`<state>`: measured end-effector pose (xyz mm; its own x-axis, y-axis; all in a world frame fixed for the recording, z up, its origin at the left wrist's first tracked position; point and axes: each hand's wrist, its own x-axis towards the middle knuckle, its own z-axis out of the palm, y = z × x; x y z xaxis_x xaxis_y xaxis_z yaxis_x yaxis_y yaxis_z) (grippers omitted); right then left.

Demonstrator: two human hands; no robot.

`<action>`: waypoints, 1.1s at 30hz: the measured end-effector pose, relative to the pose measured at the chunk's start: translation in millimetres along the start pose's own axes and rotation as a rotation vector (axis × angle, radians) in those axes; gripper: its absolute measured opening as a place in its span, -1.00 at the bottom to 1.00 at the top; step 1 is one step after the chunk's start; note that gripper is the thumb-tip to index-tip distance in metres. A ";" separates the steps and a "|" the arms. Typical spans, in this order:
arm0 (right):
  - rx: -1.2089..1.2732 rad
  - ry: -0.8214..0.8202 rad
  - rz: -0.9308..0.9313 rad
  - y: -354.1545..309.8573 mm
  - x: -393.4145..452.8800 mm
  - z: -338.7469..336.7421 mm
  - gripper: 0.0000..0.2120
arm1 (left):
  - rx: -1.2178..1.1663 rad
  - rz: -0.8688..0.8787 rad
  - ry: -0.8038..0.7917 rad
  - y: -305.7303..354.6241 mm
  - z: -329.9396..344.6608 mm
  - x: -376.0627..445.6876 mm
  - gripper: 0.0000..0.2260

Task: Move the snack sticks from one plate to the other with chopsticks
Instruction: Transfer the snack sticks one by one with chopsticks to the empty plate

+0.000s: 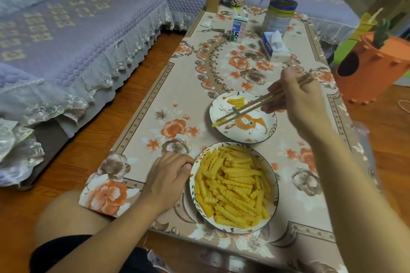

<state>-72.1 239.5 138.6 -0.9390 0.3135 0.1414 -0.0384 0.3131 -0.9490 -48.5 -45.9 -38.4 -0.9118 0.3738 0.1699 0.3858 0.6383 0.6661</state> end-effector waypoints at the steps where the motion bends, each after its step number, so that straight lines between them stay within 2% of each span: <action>1: 0.033 -0.080 -0.033 -10.8 -7.8 -9.3 -0.53 | -0.001 0.005 0.002 0.2 0.2 0.2 -0.66; 4: -0.012 -0.298 -0.154 -34.1 -30.7 -25.8 -0.52 | -0.004 0.017 0.022 1.2 0.4 -0.3 -0.69; 6: -0.085 -0.386 -0.185 -39.9 -42.2 -27.8 -0.53 | -0.004 0.015 0.026 1.5 0.6 -0.5 -0.69; 13: -0.183 -0.464 -0.208 -48.5 -49.2 -31.3 -0.61 | -0.002 0.014 0.020 2.4 0.7 -1.4 -0.67; 16: -0.149 -0.342 -0.220 -49.4 -38.4 -43.5 -0.63 | 0.000 0.015 0.017 2.0 0.9 -1.2 -0.66; 21: -0.099 0.067 -0.066 -12.8 2.6 -44.7 -0.65 | 0.007 0.018 0.015 0.2 1.5 -0.6 -0.67; 26: -0.159 0.163 0.013 33.4 25.8 -20.5 -0.63 | 0.011 0.019 0.011 -0.4 2.0 -0.1 -0.67; 33: -0.136 0.251 0.049 47.9 36.2 -3.5 -0.64 | 0.016 0.023 0.015 -2.3 2.0 -0.3 -0.68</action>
<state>-106.7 269.0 99.3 -0.8239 0.5383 0.1773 0.0674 0.4038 -0.9124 -48.8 -46.2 -41.5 -0.9047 0.3785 0.1958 0.4086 0.6401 0.6506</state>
